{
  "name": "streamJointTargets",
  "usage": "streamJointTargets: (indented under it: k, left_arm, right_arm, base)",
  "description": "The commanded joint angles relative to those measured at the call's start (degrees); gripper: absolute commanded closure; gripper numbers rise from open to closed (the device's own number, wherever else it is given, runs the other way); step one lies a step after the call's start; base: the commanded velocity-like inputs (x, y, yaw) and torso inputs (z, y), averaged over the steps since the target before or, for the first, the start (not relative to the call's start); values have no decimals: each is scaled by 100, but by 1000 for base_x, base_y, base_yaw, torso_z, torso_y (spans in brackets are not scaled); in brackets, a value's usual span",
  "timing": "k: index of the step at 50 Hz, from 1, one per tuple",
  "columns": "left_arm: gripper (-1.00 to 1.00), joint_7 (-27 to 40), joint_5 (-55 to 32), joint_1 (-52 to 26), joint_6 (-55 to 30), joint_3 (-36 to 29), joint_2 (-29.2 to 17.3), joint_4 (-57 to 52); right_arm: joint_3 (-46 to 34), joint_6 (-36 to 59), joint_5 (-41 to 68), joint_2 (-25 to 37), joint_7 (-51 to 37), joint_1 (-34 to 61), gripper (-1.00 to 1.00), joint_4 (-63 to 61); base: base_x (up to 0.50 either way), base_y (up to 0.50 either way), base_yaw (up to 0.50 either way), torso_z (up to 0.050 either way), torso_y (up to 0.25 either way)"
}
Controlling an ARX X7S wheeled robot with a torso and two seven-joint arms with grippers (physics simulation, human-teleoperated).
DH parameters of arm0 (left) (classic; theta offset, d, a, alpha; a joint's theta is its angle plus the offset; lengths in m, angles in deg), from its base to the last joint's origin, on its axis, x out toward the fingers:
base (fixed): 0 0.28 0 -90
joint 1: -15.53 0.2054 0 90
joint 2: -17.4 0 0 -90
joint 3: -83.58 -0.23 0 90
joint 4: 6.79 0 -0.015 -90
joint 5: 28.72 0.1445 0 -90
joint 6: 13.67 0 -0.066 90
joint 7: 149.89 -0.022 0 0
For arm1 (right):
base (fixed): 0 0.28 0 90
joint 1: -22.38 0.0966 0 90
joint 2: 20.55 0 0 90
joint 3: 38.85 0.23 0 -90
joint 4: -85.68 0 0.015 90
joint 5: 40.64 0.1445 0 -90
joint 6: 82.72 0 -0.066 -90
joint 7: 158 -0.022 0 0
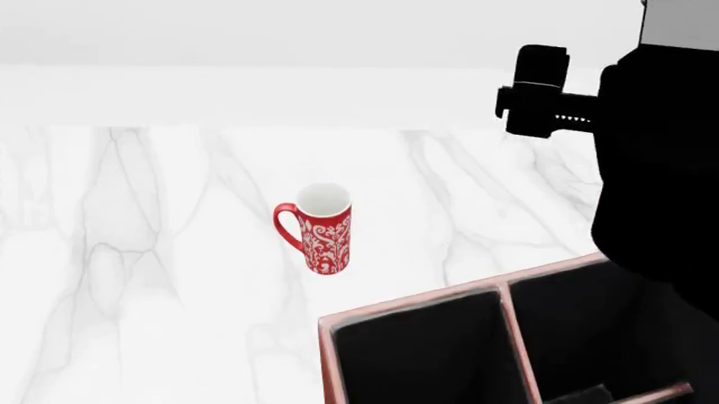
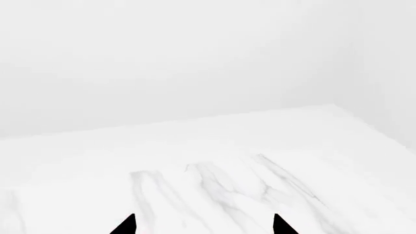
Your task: Pick up the book and place it in the right compartment of the caddy.
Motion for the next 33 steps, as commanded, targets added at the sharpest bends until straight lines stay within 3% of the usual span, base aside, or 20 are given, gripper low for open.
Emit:
streamJointTargets:
  k: [1,11,33]
  left_arm:
    - [-100,-482,514,-1752,222,-1998,384,1077]
    - [-100,-884,737,-2417,428,-2601,769,1646]
    - [-100,-1216,874,-2770,652,-3090,1111,2048]
  right_arm:
    - [-221,-377,-470,-469,61,-117,-100,-256]
    - [-298,-527,-616,-697,33,-170,-100,-331]
    - [-447,-492,-638,-898,90,-189,-100,-509]
  base:
    - [0,0,0,0,0]
    - [0,0,0,0,0]
    - [0,0,0,0,0]
